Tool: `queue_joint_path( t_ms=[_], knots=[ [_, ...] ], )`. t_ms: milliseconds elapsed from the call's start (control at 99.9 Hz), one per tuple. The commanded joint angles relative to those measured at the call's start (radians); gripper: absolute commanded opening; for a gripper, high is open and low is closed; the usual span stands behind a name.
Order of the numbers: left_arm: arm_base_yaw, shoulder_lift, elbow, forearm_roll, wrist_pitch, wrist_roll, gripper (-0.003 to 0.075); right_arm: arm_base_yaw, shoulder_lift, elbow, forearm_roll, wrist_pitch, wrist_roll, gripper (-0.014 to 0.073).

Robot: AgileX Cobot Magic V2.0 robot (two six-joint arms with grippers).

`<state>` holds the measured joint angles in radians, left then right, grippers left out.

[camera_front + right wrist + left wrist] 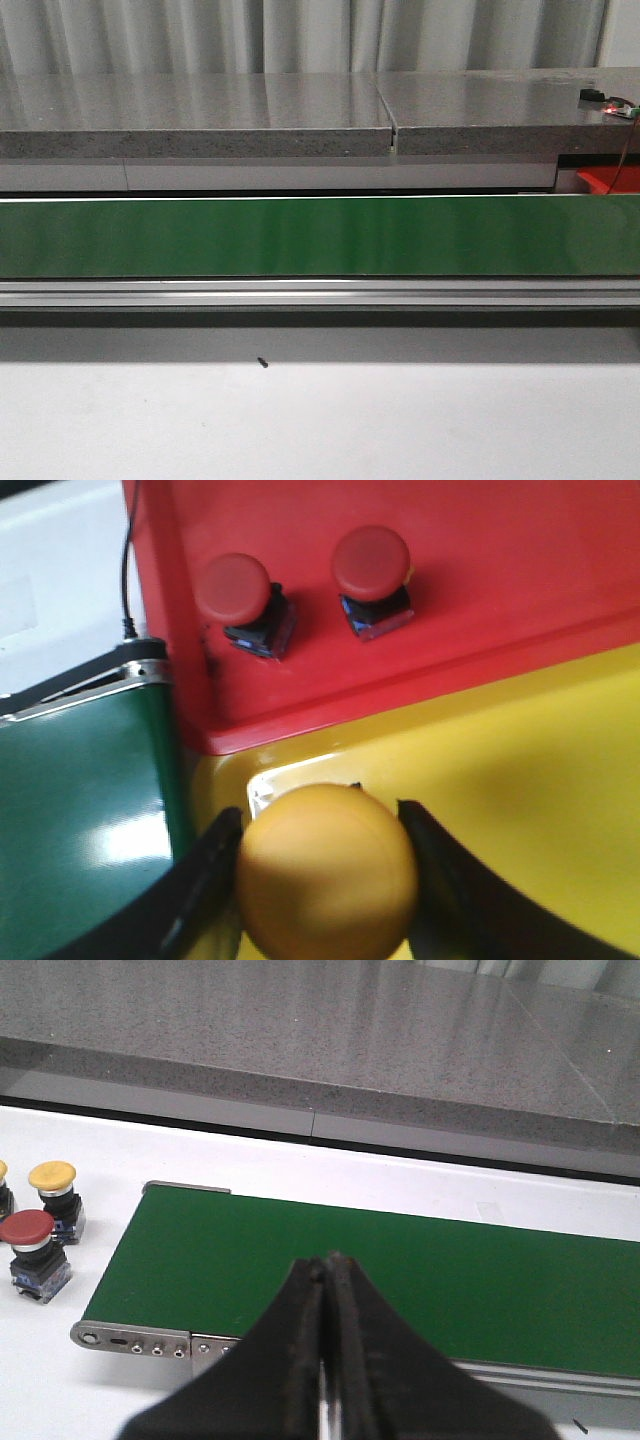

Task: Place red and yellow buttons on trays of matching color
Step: 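Carry the yellow button into the yellow tray and open the right gripper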

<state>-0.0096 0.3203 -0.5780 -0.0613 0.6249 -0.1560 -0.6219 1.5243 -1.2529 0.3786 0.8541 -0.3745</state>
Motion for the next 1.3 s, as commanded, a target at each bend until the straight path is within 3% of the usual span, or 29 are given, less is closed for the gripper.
queue_joint_path(
  t_ms=[0,510,1291],
  knots=[
    [-0.008,0.010,-0.026,-0.009,-0.070,0.001,-0.0020,-0.028,0.012,-0.034,0.016,-0.044,0.001,0.0288],
    [-0.008,0.010,-0.026,-0.009,-0.070,0.001,-0.0020,-0.053,0.208,-0.034,0.024,-0.111,0.001,0.0288],
    [-0.008,0.010,-0.026,-0.009,-0.070,0.001,-0.0020,-0.052,0.279,-0.032,0.090,-0.202,-0.030,0.0288]
  ],
)
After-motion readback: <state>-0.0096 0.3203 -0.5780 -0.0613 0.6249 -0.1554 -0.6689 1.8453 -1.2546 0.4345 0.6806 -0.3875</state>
